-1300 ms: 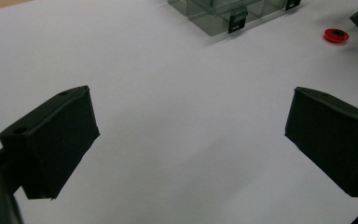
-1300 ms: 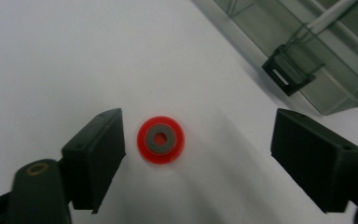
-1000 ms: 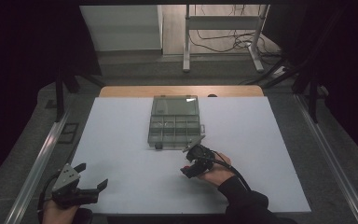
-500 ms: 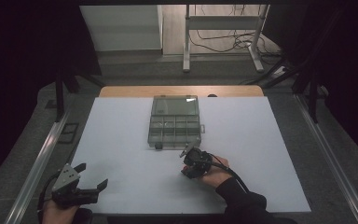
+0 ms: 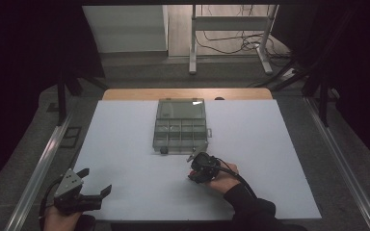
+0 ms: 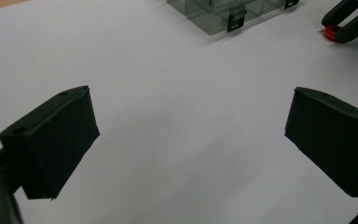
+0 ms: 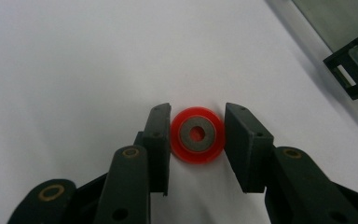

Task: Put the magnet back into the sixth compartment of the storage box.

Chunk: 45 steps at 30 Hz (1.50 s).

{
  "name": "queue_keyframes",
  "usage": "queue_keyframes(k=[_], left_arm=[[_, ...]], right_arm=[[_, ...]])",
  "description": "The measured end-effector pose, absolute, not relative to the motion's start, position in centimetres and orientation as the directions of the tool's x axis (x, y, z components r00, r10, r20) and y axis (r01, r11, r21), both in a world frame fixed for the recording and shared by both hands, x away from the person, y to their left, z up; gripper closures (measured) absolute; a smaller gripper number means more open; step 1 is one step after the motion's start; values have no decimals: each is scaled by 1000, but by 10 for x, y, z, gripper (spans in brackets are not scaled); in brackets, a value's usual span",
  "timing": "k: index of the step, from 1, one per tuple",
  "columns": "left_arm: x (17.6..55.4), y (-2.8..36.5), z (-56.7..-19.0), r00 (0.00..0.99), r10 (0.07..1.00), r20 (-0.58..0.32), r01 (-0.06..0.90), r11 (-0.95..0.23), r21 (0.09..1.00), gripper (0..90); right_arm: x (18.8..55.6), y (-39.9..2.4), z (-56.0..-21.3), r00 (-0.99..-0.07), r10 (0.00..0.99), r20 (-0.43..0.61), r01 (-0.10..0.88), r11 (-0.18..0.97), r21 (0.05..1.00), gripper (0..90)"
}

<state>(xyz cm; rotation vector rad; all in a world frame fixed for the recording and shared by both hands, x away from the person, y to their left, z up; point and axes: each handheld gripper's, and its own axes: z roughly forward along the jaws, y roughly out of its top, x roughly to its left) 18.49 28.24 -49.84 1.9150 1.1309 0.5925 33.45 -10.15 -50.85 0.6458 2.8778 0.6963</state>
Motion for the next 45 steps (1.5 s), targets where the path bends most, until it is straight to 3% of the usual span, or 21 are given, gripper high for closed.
queue_keyframes(k=[45], left_arm=[[185, 282, -498, 489, 872, -6, 489, -268, 830, 29]], right_arm=[[337, -121, -473, -875, 485, 12, 394, 696, 601, 629]])
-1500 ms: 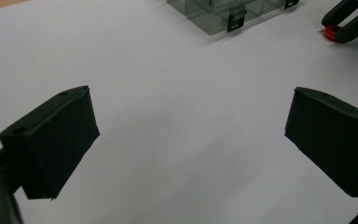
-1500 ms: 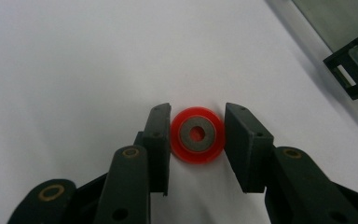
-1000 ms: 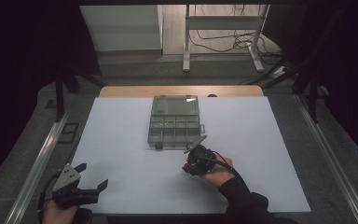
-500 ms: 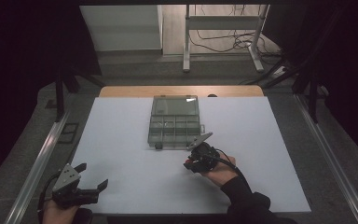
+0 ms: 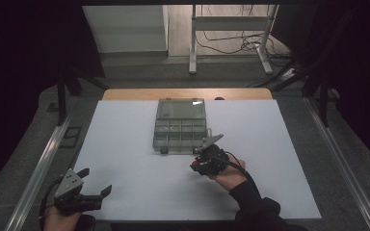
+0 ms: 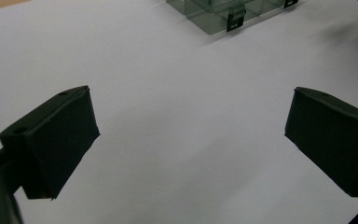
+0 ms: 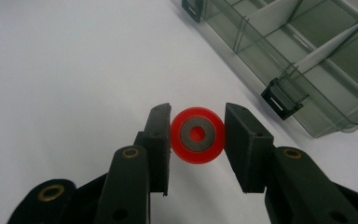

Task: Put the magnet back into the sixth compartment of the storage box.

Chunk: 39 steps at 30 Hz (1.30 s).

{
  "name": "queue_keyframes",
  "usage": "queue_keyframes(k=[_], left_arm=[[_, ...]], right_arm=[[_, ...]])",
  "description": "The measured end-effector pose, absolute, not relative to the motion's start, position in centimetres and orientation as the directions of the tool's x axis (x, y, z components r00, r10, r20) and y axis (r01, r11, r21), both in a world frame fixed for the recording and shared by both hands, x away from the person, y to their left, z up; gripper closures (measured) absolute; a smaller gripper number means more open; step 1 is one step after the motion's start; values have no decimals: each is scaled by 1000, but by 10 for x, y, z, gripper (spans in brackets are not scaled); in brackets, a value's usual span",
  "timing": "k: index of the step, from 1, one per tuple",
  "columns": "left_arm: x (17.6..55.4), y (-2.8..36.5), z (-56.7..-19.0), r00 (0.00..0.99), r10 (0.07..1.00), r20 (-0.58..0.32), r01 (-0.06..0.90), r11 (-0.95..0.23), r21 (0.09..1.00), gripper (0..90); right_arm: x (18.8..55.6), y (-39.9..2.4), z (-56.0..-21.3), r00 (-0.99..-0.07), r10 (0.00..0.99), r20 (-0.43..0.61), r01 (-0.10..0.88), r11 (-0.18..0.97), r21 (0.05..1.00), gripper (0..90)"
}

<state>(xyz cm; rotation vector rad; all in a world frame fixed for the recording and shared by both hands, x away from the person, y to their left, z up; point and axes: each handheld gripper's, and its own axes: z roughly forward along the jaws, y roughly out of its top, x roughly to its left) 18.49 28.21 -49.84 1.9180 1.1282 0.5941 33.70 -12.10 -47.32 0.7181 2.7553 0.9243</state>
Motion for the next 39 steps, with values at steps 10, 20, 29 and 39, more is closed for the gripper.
queue_keyframes(k=[10, 20, 29, 39], left_arm=[[185, 282, -498, 488, 873, -5, 491, -270, 829, 30], [185, 282, -498, 488, 873, -6, 491, -269, 828, 29], [185, 282, -498, 489, 872, -5, 491, -270, 828, 29], [185, 282, -498, 490, 872, -5, 492, -271, 827, 30]], right_arm=[[340, -121, -469, -869, 495, 18, 399, 678, 617, 629], [345, -118, -464, -870, 493, 23, 395, 668, 631, 629], [352, -114, -462, -866, 499, 40, 403, 648, 646, 629], [361, -111, -463, -863, 503, 51, 408, 633, 657, 629]])
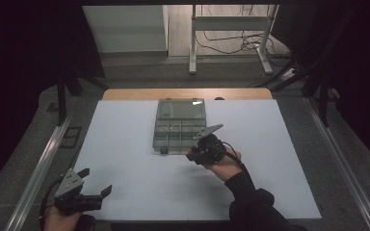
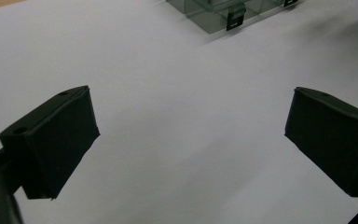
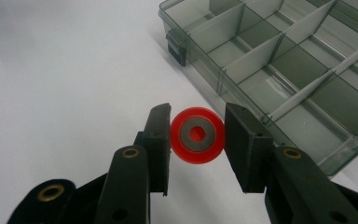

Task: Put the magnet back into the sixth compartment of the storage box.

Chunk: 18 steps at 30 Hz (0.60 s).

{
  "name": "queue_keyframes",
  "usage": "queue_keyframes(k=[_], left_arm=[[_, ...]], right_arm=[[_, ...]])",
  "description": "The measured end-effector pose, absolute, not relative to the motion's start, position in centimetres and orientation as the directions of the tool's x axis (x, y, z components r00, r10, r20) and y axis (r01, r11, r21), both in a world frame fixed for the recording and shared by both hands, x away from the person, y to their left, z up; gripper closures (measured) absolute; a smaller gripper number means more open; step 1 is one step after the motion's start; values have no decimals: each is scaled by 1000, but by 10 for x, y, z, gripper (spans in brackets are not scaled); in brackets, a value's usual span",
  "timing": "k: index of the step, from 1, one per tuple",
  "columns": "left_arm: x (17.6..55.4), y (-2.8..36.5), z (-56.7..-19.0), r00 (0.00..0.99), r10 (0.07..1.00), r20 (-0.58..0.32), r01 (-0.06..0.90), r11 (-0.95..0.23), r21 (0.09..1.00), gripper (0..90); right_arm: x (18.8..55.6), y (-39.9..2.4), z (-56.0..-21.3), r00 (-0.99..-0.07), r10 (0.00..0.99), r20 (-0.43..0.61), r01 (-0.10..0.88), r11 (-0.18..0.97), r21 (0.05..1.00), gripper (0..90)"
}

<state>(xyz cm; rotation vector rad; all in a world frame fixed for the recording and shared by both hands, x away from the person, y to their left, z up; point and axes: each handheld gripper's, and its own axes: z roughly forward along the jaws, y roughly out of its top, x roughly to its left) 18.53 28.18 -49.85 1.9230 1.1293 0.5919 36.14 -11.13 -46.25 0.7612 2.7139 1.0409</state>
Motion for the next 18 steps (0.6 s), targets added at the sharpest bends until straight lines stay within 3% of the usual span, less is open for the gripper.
queue_keyframes(k=[18], left_arm=[[185, 282, -498, 491, 871, -6, 491, -271, 828, 29]], right_arm=[[371, -103, -462, -862, 504, 48, 409, 637, 653, 629]])
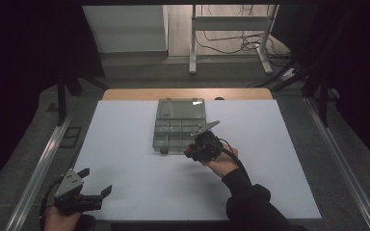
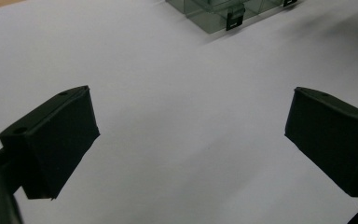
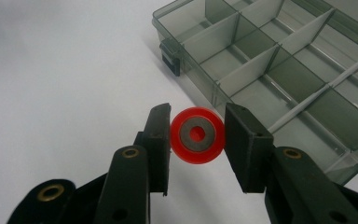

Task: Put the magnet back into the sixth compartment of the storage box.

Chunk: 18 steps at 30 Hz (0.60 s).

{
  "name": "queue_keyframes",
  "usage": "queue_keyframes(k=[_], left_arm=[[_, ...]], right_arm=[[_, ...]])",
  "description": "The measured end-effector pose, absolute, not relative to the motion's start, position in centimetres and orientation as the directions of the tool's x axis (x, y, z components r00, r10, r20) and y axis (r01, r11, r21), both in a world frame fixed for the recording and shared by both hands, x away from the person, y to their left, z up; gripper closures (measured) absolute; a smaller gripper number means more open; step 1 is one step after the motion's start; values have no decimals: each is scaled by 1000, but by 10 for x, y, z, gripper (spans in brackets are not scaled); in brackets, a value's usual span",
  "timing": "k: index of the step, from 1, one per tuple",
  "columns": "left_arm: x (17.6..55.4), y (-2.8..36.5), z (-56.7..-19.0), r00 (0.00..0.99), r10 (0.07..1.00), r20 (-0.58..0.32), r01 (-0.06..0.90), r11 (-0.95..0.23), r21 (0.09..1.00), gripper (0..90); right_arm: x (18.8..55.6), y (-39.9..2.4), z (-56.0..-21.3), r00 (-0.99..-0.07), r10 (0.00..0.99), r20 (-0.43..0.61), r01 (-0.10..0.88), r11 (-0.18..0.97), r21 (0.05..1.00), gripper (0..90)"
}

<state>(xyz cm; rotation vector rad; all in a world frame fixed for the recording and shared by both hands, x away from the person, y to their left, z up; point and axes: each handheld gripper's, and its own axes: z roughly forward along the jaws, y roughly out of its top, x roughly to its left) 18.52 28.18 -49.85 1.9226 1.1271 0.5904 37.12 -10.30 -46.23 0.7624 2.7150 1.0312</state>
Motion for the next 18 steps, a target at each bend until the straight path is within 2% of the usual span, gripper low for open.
queue_keyframes(k=[18], left_arm=[[185, 282, -499, 491, 871, -9, 490, -268, 829, 29]], right_arm=[[384, -94, -464, -855, 516, 48, 417, 632, 653, 629]])
